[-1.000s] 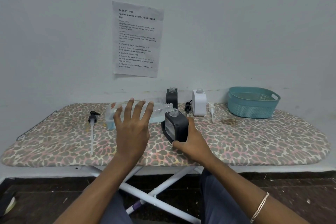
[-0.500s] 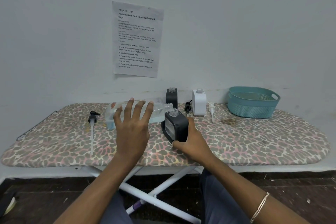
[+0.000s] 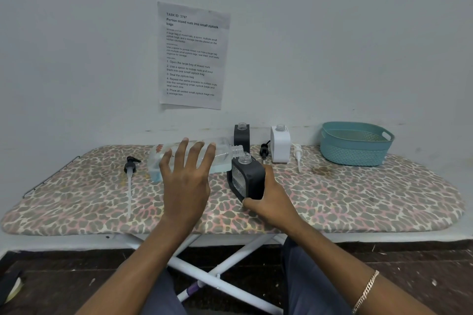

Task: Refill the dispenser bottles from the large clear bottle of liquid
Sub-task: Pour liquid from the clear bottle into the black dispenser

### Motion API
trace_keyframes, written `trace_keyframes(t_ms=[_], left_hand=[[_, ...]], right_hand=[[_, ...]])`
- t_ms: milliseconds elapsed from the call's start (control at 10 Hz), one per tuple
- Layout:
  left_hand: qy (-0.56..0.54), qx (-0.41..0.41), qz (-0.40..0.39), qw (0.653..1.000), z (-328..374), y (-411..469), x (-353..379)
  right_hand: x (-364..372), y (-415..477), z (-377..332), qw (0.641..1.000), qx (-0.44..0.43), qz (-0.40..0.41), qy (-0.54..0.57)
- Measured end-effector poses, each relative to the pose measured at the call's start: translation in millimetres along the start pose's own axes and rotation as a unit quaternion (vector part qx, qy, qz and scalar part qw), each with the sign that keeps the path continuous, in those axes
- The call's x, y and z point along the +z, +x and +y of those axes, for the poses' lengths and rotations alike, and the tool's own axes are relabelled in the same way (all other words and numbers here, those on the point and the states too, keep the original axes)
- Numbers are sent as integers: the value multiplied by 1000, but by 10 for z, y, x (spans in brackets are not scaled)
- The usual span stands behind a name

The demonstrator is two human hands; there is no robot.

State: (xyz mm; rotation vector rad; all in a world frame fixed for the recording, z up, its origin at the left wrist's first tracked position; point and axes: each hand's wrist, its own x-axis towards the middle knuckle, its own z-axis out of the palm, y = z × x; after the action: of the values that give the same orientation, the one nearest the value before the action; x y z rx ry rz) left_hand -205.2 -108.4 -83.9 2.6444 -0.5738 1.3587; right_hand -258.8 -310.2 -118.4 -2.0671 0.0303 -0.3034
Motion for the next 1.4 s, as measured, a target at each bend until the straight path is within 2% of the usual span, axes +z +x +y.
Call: trace_keyframes(t_ms=[1400], left_hand=[[-4, 1, 3, 1000, -3, 1, 2]], right_hand=[[-11, -20, -24, 1000, -3, -2, -3]])
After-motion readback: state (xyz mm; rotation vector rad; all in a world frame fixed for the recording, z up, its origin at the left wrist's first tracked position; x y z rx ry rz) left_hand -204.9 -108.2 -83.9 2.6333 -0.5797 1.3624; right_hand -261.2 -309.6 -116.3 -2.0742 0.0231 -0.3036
